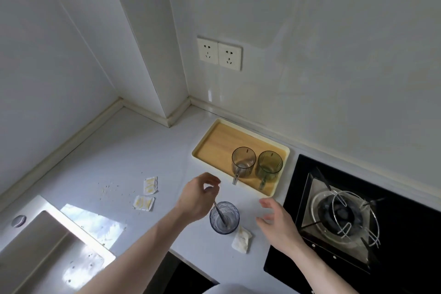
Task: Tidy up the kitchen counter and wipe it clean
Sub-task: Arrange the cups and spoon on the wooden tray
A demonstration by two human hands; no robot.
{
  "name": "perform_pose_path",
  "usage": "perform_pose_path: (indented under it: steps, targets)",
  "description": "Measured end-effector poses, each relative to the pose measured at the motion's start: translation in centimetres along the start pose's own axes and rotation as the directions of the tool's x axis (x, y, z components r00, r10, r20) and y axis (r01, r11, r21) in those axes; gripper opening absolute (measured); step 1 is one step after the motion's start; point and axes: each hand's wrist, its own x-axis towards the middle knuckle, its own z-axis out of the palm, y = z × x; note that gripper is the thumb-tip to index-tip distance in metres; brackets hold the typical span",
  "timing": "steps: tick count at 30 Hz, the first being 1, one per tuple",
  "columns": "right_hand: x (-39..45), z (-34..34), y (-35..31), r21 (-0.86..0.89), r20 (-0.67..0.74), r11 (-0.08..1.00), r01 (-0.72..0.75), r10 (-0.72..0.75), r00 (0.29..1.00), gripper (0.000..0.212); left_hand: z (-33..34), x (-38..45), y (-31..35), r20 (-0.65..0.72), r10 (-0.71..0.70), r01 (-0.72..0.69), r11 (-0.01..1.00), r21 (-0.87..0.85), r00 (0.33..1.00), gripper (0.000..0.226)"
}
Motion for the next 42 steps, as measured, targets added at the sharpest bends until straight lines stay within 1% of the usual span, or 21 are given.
perform_pose_path:
  steps: [2, 3, 5, 6, 8, 10, 12, 14, 16, 20, 22, 26, 29, 31, 34, 36, 38, 42]
  targets:
    - [-0.7, 0.6, 0.0, 0.018, 0.018, 1.0, -0.004, 0.004, 1.0, 0.041, -0.1, -2.5, -2.2, -0.046, -0.044, 0.045, 0.999, 0.014, 0.998, 0.01]
    - [-0.9, 0.9, -0.1, 0.025, 0.029, 1.0, -0.005, 0.004, 1.0, 0.041, 0.2, -3.4, -3.5, -0.047, -0.085, 0.086, 0.996, 0.025, 0.995, 0.009]
    - [-1.1, 1.5, -0.4, 0.03, 0.055, 1.0, -0.001, 0.0, 0.998, 0.041, 1.3, -4.9, -5.9, -0.003, -0.209, 0.209, 0.978, 0.031, 0.978, 0.005]
    - [-1.1, 1.8, -0.6, 0.026, 0.066, 1.0, 0.002, -0.004, 0.998, 0.041, 1.9, -5.4, -6.8, 0.031, -0.269, 0.267, 0.963, 0.036, 0.963, 0.011]
    - [-1.2, 2.3, -1.0, 0.007, 0.086, 1.0, 0.009, -0.01, 0.996, 0.042, 3.3, -6.0, -7.8, 0.119, -0.341, 0.337, 0.94, 0.053, 0.933, 0.028]
    - [-1.1, 2.7, -1.2, 0.002, 0.097, 1.0, 0.008, -0.008, 0.995, 0.043, 4.4, -6.1, -7.8, 0.188, -0.381, 0.38, 0.924, 0.041, 0.905, 0.04]
    - [-1.2, 2.8, -1.4, 0.004, 0.106, 1.0, 0.007, -0.008, 0.994, 0.043, 5.4, -5.8, -7.6, 0.224, -0.403, 0.411, 0.912, 0.015, 0.887, 0.049]
    - [-1.3, 2.8, -1.6, -0.003, 0.106, 1.0, 0.012, -0.011, 0.994, 0.042, 6.1, -5.2, -7.3, 0.232, -0.43, 0.448, 0.894, -0.03, 0.873, 0.052]
    - [-1.5, 2.6, -1.6, -0.006, 0.098, 1.0, 0.02, -0.019, 0.995, 0.042, 6.5, -4.5, -6.9, 0.23, -0.449, 0.472, 0.879, -0.058, 0.864, 0.047]
    - [-1.7, 2.1, -1.3, -0.012, 0.08, 0.999, 0.03, -0.029, 0.996, 0.04, 6.7, -3.8, -6.0, 0.221, -0.457, 0.481, 0.874, -0.068, 0.862, 0.032]
    - [-1.8, 1.8, -1.2, -0.01, 0.072, 0.999, 0.034, -0.033, 0.997, 0.039, 6.6, -3.7, -5.7, 0.195, -0.439, 0.456, 0.889, -0.047, 0.877, 0.028]
    - [-1.8, 1.1, -1.2, 0.002, 0.066, 1.0, 0.029, -0.029, 0.997, 0.038, 5.9, -3.3, -6.8, 0.089, -0.403, 0.399, 0.915, 0.061, 0.911, 0.031]
    - [-1.8, 0.4, -0.9, 0.011, 0.055, 1.0, 0.025, -0.025, 0.998, 0.038, 4.9, -2.5, -7.8, 0.015, -0.346, 0.34, 0.929, 0.148, 0.938, 0.036]
    - [-1.6, -0.1, -0.9, 0.016, 0.052, 1.0, 0.02, -0.021, 0.998, 0.038, 4.0, -1.7, -7.7, -0.029, -0.303, 0.303, 0.939, 0.161, 0.953, 0.04]
    - [-1.2, -0.6, -1.0, 0.014, 0.061, 1.0, 0.01, -0.011, 0.998, 0.039, 1.9, 0.2, -6.4, -0.092, -0.249, 0.262, 0.947, 0.187, 0.964, 0.032]
    - [-0.8, -0.8, -1.3, 0.014, 0.066, 1.0, 0.009, -0.01, 0.998, 0.038, 0.5, 2.0, -5.4, -0.136, -0.219, 0.242, 0.951, 0.193, 0.966, 0.034]
    - [-0.3, -1.0, -1.6, 0.021, 0.072, 1.0, 0.015, -0.017, 0.997, 0.037, -0.9, 3.8, -4.5, -0.166, -0.202, 0.234, 0.952, 0.199, 0.965, 0.038]
    - [0.4, -1.4, -2.4, 0.013, 0.092, 0.999, 0.034, -0.035, 0.995, 0.036, -2.8, 7.5, -2.9, -0.196, -0.188, 0.23, 0.948, 0.222, 0.963, 0.04]
